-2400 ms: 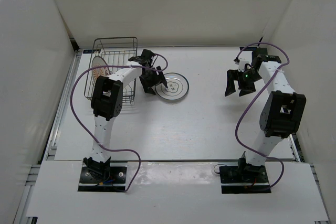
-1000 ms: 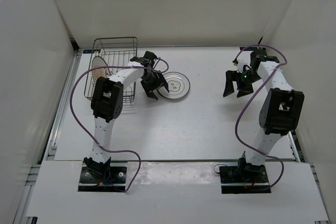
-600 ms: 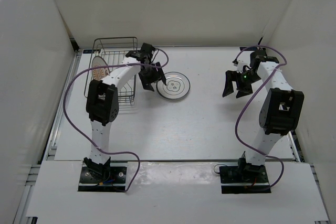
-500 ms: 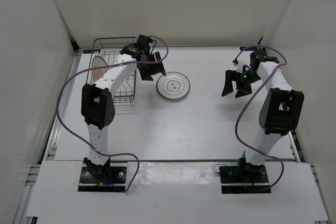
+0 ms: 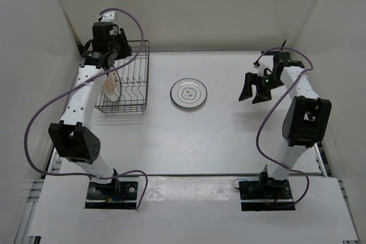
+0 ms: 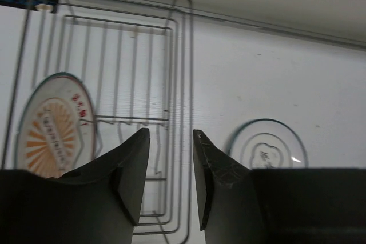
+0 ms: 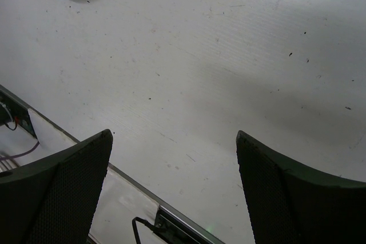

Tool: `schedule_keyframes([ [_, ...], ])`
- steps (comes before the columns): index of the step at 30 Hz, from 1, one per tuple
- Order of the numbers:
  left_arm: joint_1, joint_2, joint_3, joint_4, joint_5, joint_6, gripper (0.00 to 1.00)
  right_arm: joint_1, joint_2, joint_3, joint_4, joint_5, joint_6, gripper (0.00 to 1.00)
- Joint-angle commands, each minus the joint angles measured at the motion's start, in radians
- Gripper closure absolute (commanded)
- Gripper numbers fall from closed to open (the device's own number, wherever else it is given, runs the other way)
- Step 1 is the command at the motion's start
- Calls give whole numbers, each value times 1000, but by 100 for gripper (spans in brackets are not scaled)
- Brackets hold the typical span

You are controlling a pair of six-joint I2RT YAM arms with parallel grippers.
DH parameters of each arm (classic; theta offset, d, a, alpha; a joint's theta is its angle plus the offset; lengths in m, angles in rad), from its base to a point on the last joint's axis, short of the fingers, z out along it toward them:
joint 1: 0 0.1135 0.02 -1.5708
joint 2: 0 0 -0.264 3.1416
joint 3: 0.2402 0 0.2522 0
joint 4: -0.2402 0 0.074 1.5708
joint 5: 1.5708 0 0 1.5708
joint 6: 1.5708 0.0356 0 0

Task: Unload the plates from the dish rack

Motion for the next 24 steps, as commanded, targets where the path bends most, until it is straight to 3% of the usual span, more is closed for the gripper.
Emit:
schedule_keyframes([
  [1, 10, -40, -30, -28, -122, 142, 53, -3, 0, 36, -1, -23, -10, 10],
  [11, 78, -31, -47, -105, -314, 198, 45, -3, 12, 63, -13, -18, -18, 10],
  [17, 142, -39, -105, -123, -299, 178, 38, -3, 21, 68, -13, -20, -19, 10],
  [24, 203, -25, -172, -114, -244, 159, 18, -3, 24, 74, -6, 0, -21, 10],
])
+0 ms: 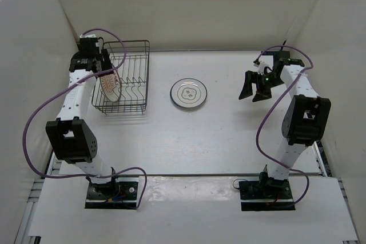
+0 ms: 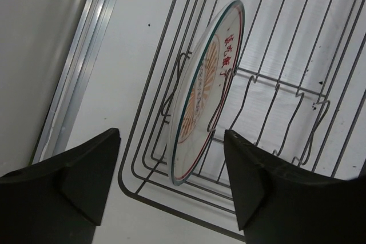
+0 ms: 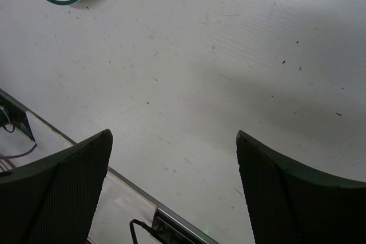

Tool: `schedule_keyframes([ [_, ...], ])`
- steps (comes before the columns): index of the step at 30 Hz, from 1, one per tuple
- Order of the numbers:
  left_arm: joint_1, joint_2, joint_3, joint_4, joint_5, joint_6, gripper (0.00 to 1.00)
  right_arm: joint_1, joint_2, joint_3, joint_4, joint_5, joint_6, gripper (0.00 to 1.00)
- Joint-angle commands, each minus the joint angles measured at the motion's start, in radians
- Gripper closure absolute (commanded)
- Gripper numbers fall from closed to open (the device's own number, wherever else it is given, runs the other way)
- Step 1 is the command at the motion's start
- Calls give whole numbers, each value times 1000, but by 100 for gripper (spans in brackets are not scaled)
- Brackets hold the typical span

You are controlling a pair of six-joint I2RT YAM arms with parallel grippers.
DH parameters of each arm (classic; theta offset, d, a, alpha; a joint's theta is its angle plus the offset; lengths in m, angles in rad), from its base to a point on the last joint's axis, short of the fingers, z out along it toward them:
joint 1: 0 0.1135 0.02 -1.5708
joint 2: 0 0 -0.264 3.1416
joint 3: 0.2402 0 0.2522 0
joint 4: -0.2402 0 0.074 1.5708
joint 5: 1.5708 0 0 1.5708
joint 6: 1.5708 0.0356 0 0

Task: Unload the plates from the dish rack

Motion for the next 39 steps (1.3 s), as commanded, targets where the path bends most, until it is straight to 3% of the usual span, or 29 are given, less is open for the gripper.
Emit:
schedule_keyframes([
  [1, 5, -23, -23, -2, 29, -10, 14, -4, -2, 38, 0, 5, -18, 10],
  [9, 14, 41, -26, -17, 22, -15, 16, -4, -4, 24, -3, 12, -24, 10],
  [20, 14, 72, -22, 7, 9, 8, 65, -4, -33, 2, 3, 51, -24, 10],
  [28, 14, 72, -6, 24, -15, 42, 72, -3, -44, -13, 0, 52, -24, 10],
  [33, 14, 61, 20, 49, -29, 51, 84, -4, -41, -2, -3, 52, -24, 10],
  [39, 8, 37, 53, 87, -43, 63, 89, -3, -44, -5, -6, 54, -24, 10],
])
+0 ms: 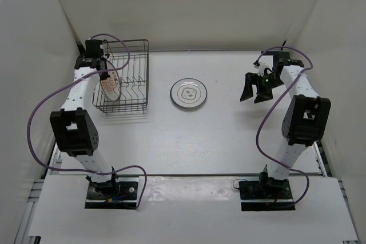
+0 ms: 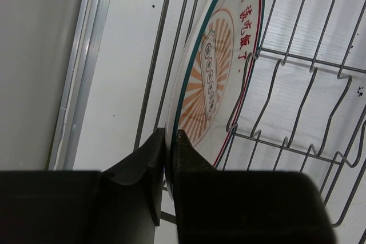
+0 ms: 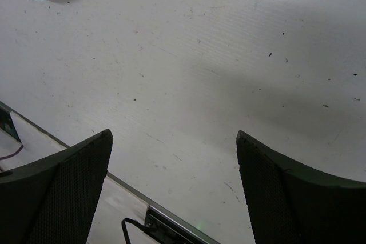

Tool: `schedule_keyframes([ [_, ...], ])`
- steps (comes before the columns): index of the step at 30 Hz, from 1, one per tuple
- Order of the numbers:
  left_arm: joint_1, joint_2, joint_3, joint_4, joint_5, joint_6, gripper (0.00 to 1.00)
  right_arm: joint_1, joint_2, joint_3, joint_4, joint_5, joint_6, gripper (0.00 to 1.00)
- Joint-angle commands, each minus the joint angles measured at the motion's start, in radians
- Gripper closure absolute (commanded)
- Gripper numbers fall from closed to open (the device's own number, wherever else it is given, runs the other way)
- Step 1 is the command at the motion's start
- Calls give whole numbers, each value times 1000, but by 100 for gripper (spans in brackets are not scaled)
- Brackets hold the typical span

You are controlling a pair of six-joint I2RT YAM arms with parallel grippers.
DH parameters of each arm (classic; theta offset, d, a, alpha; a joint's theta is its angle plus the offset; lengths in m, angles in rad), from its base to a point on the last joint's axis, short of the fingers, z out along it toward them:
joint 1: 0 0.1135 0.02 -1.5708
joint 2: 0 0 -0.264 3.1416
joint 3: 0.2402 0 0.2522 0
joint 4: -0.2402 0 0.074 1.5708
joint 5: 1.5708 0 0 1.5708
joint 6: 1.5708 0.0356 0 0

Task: Unload the plates from the dish rack

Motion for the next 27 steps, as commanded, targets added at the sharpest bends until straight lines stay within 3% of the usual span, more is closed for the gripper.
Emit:
schedule_keyframes([
  [1, 1, -51, 72, 100, -24, -16, 89, -3, -40, 6, -7, 2, -8, 10],
  [16, 1, -128, 139, 146, 18, 8, 98, -3, -37, 1, -4, -3, -10, 10],
  [22, 1, -215, 132, 197, 136, -36, 100, -1, -33, 1, -4, -15, -5, 10],
  [27, -1, -312, 112, 237, 354, -74, 100, -1, -19, 9, -6, -30, 1, 10],
])
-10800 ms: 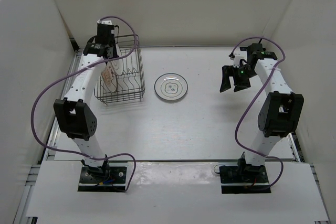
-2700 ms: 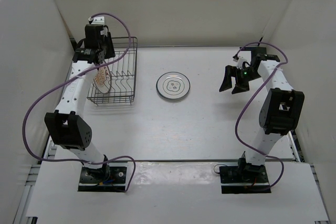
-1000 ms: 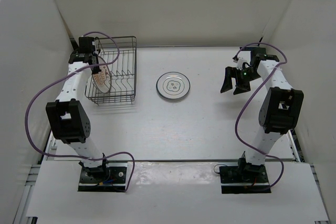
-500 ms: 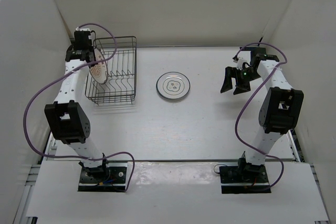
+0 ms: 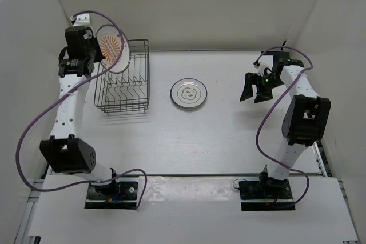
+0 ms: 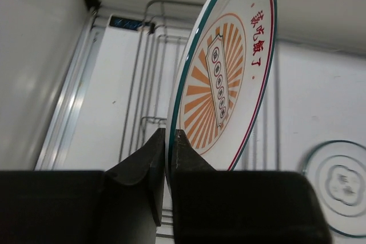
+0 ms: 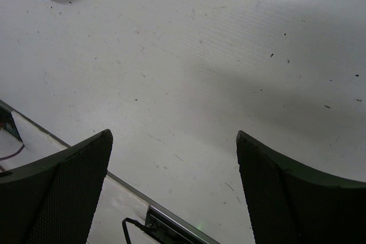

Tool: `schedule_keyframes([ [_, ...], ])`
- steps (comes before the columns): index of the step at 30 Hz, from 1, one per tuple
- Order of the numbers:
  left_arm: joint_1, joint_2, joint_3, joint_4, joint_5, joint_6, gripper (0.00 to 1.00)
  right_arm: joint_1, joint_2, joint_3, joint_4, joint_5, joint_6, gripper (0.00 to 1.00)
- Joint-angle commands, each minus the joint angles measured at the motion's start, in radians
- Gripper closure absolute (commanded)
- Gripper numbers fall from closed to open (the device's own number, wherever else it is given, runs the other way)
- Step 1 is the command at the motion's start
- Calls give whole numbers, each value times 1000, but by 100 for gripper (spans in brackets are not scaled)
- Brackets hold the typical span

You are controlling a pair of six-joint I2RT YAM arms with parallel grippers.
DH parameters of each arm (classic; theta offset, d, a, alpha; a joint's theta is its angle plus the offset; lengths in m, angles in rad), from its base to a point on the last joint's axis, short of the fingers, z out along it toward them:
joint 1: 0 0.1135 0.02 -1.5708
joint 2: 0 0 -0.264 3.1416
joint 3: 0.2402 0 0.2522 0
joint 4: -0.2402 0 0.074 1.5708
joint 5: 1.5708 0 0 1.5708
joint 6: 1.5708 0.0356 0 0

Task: Unload the plates from the dish rack

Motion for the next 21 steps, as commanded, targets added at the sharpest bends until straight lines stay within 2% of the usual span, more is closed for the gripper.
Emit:
schedule_keyframes([
  [1, 0, -125, 30, 102, 206, -55, 100, -1, -14, 11, -4, -25, 3, 10],
  [5, -1, -194, -42, 94, 370, -154, 100, -1, -5, 15, -7, -30, 6, 10],
  [6, -3, -238, -67, 106, 449, -203, 100, 0, -3, 12, -6, -32, 6, 10],
  [8, -3, -274, -229, 158, 530, -274, 100, 0, -3, 3, -6, -36, 6, 10],
  [9, -17, -323, -260, 171, 578, -310, 100, 0, -5, 0, -6, -33, 3, 10],
  [11, -56, -344, -321, 159, 620, -325, 100, 0, -5, -9, -9, -35, -5, 10],
  [12, -55, -369, -401, 151, 632, -331, 100, 0, -3, -14, -9, -32, -8, 10],
  [14, -118, -404, -459, 155, 678, -363, 100, 0, -5, -15, -9, -33, -10, 10],
  [15, -127, -429, -558, 183, 687, -390, 100, 0, -5, -18, -7, -33, -10, 10],
  [16, -158, -453, -594, 195, 698, -412, 100, 0, -3, -19, -6, -33, -8, 10],
  [21, -245, -518, -785, 235, 680, -414, 100, 2, -2, -22, 2, -33, -5, 10],
])
